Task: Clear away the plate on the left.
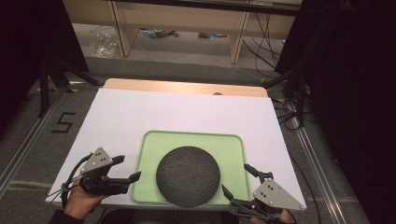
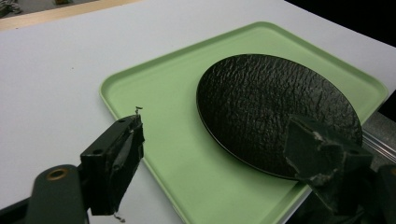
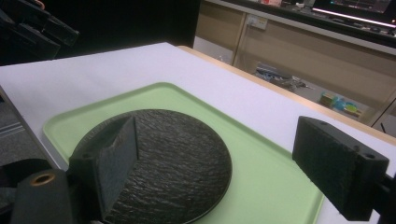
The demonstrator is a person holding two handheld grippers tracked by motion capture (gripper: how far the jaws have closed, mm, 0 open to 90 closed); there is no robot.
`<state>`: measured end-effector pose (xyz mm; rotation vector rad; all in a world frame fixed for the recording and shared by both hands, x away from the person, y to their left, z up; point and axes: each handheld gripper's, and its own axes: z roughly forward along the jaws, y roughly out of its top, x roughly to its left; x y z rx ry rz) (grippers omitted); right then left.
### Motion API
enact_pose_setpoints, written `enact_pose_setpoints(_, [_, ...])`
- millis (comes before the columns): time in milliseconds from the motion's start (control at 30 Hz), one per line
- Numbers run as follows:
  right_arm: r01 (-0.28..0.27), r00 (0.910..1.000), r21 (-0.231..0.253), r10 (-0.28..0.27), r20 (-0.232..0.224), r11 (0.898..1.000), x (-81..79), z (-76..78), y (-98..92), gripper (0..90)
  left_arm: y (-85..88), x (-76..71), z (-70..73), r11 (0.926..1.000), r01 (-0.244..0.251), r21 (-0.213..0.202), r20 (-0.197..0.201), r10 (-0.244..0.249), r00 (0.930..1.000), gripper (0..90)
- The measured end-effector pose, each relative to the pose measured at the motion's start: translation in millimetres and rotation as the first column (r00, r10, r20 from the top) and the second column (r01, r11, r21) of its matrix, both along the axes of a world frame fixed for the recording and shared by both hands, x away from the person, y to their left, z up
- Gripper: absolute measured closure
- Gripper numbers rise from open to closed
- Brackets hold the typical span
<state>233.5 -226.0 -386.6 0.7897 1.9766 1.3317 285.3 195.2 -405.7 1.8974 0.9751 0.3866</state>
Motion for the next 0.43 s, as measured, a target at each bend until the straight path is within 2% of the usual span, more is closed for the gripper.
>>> enact_pose_setpoints(133, [-0.001, 0.9999, -0.003, 0.001, -0.015, 1.000, 1.0, -1.5, 0.7, 15.4, -2.0, -0.1, -0.9, 0.9999, 0.001, 0.010, -0.006, -0.001, 1.0000, 19.5])
enact_pose_setpoints(200, [-0.010, 0.9999, 0.000, 0.010, -0.004, 1.000, 0.6, -0.5, 0.2, 15.4, -1.6, 0.2, -1.4, 1.0000, -0.004, -0.004, -0.006, 0.004, 1.0000, 19.3])
enact_pose_setpoints(300, [-0.002, 1.0000, -0.003, 0.002, -0.005, 1.000, 0.7, -1.0, 0.4, 15.4, 0.7, 2.1, -1.3, 1.0000, -0.005, 0.001, -0.004, 0.005, 1.0000, 19.1])
enact_pose_setpoints(433, [0.001, 1.0000, 0.003, -0.001, -0.003, 1.000, 2.1, -1.0, 0.1, 15.4, -0.2, 4.4, -3.4, 0.9998, -0.018, -0.006, -0.023, 0.018, 0.9996, 18.9])
